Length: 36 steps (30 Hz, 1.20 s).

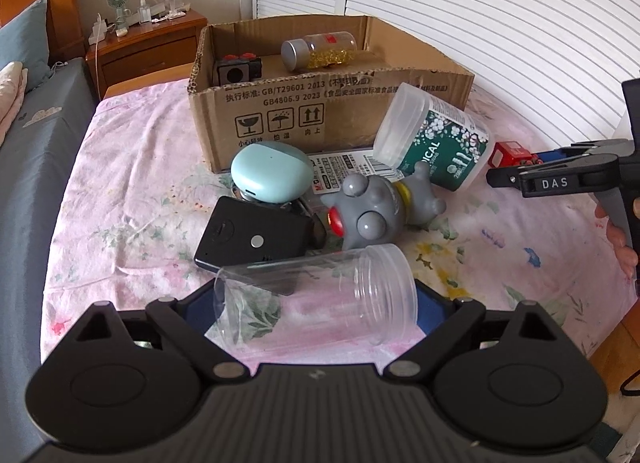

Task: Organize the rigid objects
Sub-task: 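Close the right gripper on the red train while the left gripper lifts the clear jar, then lower the clear jar into the box with the left gripper while the right gripper carries the train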

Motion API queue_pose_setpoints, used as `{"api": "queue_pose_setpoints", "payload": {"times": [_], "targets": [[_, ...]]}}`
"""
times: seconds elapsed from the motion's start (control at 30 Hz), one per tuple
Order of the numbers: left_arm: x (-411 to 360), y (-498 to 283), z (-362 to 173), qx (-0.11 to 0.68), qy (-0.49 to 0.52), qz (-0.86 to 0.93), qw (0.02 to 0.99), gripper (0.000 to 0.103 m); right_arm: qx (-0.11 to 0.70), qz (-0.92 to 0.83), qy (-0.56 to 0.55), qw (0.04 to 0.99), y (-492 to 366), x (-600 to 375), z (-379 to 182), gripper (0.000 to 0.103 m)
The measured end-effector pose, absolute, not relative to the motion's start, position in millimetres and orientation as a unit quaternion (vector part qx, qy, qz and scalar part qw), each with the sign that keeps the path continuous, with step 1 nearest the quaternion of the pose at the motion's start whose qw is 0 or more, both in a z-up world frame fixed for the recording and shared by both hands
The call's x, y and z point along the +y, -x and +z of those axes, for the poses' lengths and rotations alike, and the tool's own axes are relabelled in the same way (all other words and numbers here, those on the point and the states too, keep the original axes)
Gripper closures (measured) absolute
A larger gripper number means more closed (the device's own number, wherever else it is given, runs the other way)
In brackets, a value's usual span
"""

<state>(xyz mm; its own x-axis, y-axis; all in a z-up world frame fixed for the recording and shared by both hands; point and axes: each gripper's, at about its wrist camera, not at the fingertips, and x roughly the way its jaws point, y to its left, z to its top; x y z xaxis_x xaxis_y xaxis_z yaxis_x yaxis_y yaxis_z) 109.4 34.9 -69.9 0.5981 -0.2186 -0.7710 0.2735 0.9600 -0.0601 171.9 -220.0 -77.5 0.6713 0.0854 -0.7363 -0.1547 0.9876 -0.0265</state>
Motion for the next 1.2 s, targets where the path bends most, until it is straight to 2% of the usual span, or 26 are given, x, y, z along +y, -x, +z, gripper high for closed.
{"api": "queue_pose_setpoints", "payload": {"times": [0.1, 0.37, 0.73, 1.2], "targets": [[36, -111, -70, 0.429, -0.028, -0.137, 0.892, 0.009, 0.403, 0.066, 0.047, 0.912, -175, -219, -75, 0.042], [42, -110, -66, 0.429, -0.015, -0.14, 0.892, 0.012, 0.417, 0.076, 0.049, 0.905, -176, -219, -71, 0.042], [41, -109, -54, 0.434, -0.049, -0.164, 0.884, 0.013, 0.413, 0.105, 0.06, 0.903, -163, -222, -48, 0.042], [36, -137, 6, 0.388, -0.069, -0.188, 0.899, 0.013, 0.373, 0.159, 0.084, 0.91, -156, -208, 5, 0.042]]}}
